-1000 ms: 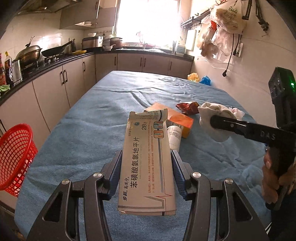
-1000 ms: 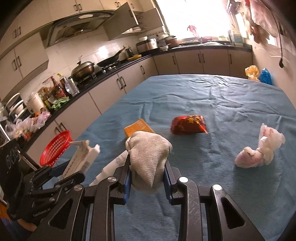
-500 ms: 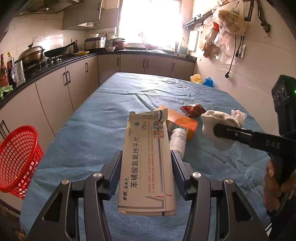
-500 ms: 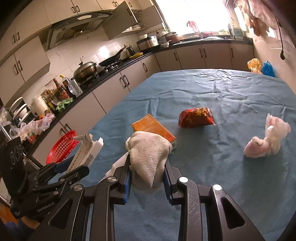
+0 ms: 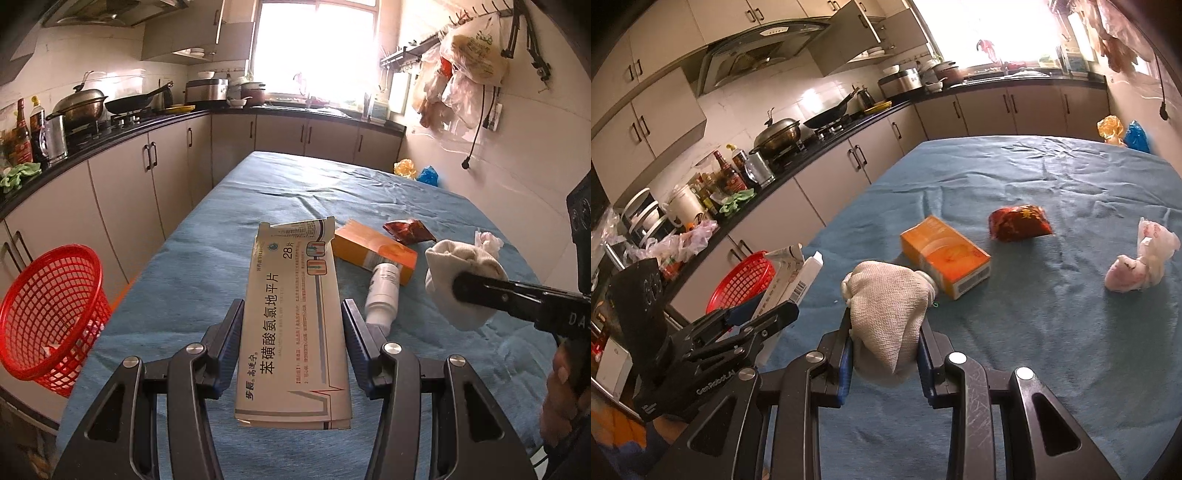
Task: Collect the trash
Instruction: 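Carry the medicine box and towel bundle toward the red basket, then open both tools over the red basket to drop the box and towel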
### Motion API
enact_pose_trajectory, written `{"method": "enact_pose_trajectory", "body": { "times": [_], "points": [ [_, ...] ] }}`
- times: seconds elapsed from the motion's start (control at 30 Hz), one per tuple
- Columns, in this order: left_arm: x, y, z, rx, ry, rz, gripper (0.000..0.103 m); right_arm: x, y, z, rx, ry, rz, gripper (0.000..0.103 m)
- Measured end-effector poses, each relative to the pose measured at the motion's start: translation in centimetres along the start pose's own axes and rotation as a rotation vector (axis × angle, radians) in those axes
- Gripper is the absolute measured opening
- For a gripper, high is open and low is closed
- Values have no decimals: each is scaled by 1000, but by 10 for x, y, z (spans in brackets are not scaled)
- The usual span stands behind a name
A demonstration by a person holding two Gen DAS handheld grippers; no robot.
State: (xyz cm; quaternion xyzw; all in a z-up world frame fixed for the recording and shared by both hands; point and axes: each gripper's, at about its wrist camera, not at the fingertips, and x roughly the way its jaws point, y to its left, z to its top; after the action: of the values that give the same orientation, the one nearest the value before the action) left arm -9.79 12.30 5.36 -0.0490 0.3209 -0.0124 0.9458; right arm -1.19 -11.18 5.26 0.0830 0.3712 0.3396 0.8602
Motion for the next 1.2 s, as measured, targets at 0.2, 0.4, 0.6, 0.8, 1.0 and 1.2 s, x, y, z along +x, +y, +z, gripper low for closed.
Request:
{"method": "enact_pose_trajectory", "body": {
  "times": [0.2, 0.4, 0.6, 0.8, 1.0, 1.2],
  "points": [
    [-6, 16, -1, -29, -13, 13, 50, 8, 16, 0, -21, 19, 4, 32],
    [-14, 34, -1, -62, -30, 23, 50, 15, 33, 2, -46, 36, 6, 32],
    [-22, 54, -2, -99, -50, 35, 50, 24, 55, 5, -72, 52, 13, 32],
    [-32, 78, -2, -140, -74, 53, 50, 37, 79, 11, -107, 72, 26, 32],
    [-44, 106, -2, -187, -99, 87, 50, 56, 99, 19, -132, 97, 40, 32],
    [-56, 139, -1, -239, -123, 131, 50, 78, 126, 29, -165, 117, 63, 32]
  ]
}}
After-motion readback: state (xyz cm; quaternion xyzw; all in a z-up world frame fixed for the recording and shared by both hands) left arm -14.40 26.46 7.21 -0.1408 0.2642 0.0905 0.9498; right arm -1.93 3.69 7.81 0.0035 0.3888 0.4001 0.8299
